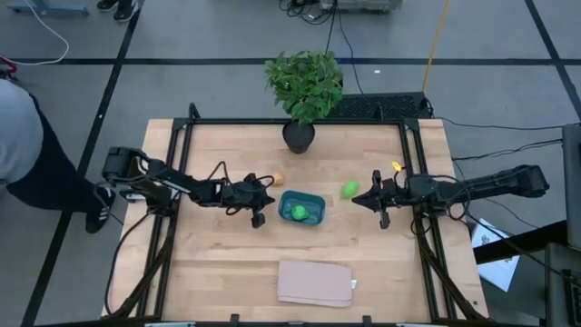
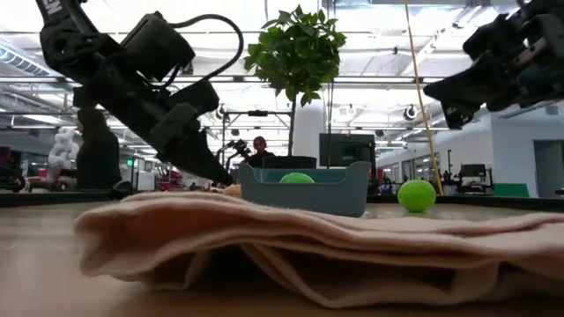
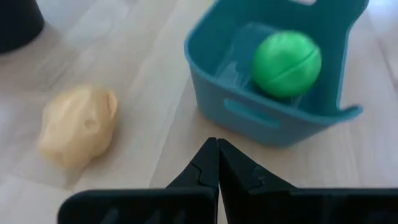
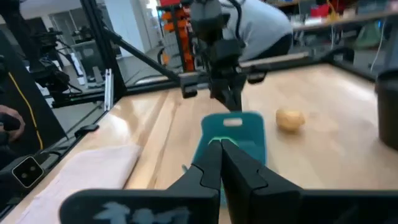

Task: Pick and placing Produce into tupperware
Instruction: Adjust the blue container

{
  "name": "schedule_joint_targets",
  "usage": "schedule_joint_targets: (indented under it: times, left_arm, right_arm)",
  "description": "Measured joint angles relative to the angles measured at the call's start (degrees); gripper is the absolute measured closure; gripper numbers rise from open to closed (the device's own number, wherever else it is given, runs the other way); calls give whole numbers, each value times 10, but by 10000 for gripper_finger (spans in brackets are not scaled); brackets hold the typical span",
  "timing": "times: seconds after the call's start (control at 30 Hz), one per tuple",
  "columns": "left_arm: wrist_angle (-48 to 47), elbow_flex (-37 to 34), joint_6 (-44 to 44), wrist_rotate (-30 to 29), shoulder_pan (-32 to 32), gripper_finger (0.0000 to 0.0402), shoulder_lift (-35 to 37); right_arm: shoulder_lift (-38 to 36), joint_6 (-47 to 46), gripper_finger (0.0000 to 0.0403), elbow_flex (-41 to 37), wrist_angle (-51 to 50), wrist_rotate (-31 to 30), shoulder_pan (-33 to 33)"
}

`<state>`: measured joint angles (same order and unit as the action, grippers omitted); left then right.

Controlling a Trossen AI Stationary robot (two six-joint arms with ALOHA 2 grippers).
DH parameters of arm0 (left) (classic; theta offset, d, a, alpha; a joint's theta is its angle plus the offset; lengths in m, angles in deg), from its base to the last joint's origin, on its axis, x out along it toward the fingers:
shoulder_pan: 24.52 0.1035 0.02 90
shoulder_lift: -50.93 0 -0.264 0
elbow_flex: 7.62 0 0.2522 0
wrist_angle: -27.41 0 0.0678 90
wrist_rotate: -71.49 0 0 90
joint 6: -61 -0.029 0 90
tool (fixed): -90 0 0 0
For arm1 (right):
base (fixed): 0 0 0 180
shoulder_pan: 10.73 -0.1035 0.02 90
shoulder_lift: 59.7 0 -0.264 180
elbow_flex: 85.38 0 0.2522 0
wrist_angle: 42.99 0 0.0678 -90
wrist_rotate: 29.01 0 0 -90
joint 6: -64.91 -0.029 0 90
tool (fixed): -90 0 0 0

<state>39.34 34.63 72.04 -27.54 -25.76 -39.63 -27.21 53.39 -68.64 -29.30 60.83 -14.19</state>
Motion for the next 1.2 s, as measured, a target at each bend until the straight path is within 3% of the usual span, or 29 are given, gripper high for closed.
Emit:
schedule_joint_targets:
  times: [0.37,0.83,1.2]
  left_arm:
    - [21,3,-1,12,2,401,-2]
    - [35,4,9,15,-5,401,-2]
    - [42,4,15,15,-4,401,-2]
  right_arm:
    - [143,-70,403,0,86,-4,0]
    - [313,-91,403,1,230,-1,0]
    - [437,-103,403,64,237,2,0]
